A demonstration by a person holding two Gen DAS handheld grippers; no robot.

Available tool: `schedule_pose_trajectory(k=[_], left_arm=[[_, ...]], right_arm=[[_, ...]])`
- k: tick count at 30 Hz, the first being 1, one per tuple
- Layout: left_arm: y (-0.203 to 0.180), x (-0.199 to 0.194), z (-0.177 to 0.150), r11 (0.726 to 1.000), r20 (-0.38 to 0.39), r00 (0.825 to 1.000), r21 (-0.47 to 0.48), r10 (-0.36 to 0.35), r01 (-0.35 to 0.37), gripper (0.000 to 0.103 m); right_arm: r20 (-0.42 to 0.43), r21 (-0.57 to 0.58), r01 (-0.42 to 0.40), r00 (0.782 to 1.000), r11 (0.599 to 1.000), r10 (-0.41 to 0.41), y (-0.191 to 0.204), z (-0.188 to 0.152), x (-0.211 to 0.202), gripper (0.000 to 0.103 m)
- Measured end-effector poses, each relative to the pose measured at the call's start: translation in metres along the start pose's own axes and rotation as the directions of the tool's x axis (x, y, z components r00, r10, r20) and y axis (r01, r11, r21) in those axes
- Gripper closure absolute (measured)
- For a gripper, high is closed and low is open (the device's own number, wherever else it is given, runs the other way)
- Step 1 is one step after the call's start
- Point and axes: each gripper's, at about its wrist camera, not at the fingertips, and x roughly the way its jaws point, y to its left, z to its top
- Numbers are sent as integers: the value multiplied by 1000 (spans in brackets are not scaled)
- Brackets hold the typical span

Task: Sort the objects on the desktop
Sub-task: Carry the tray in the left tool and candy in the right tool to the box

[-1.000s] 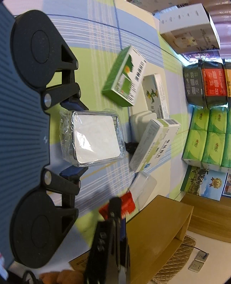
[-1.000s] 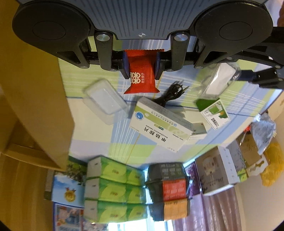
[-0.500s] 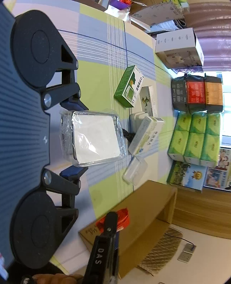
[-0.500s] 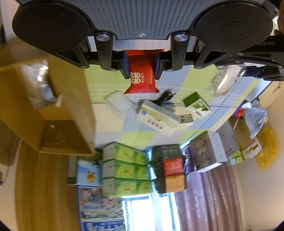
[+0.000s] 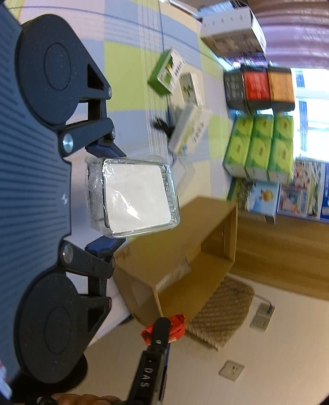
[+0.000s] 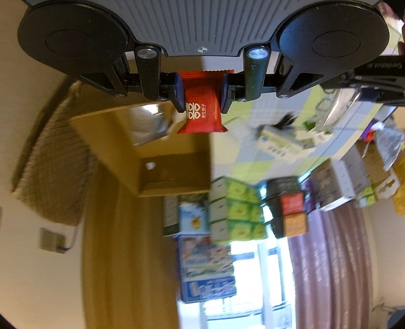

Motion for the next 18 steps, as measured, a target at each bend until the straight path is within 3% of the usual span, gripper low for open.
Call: schedule_pose_trajectory(k=[7,18], left_arm=[[-46,13,22,998,2,999,41,-52,52,47],[-83,44,49,998,-45,998,41,-52,54,47]], right_arm=[[26,26,45,999,999,-45,-35,10,-10,77],[24,52,58,998,997,-59,-72,18,6,77]])
